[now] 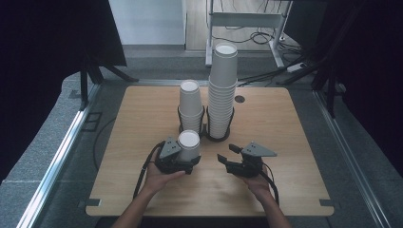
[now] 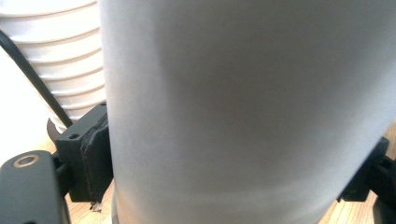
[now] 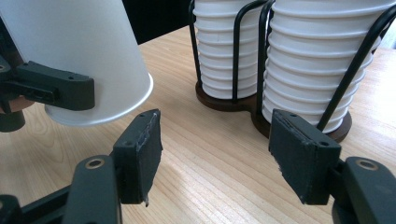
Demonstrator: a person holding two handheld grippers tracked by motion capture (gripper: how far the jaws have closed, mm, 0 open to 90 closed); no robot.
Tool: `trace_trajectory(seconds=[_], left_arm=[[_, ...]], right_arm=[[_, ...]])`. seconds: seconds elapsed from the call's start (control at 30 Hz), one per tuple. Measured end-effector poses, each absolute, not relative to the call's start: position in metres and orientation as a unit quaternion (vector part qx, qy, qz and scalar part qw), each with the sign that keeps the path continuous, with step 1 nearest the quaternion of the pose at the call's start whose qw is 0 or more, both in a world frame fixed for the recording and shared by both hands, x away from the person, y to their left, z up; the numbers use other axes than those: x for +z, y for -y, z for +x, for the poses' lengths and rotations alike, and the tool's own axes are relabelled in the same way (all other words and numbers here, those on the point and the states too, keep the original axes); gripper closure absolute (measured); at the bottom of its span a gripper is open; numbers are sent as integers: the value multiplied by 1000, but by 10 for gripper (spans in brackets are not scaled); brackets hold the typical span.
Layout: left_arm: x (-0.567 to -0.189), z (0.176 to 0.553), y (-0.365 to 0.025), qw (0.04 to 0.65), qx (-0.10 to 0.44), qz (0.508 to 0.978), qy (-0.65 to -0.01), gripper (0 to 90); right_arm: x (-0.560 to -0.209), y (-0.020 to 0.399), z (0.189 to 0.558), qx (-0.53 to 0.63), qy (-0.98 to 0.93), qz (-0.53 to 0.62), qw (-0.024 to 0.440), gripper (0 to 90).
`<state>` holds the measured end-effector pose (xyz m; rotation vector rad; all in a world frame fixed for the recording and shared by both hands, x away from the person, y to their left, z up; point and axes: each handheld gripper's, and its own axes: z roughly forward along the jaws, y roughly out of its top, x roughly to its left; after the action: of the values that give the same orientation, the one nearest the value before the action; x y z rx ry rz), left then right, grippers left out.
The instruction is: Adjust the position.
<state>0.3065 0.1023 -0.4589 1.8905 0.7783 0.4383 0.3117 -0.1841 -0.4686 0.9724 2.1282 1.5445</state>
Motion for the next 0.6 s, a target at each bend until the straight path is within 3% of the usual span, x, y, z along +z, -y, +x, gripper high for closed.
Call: trace_trajectory(seconds=[0.6], left_arm=[[-470,308,-94,485,170,799,-312,128]], right_arm=[[-465,178,310,550,-750,331,160,335]])
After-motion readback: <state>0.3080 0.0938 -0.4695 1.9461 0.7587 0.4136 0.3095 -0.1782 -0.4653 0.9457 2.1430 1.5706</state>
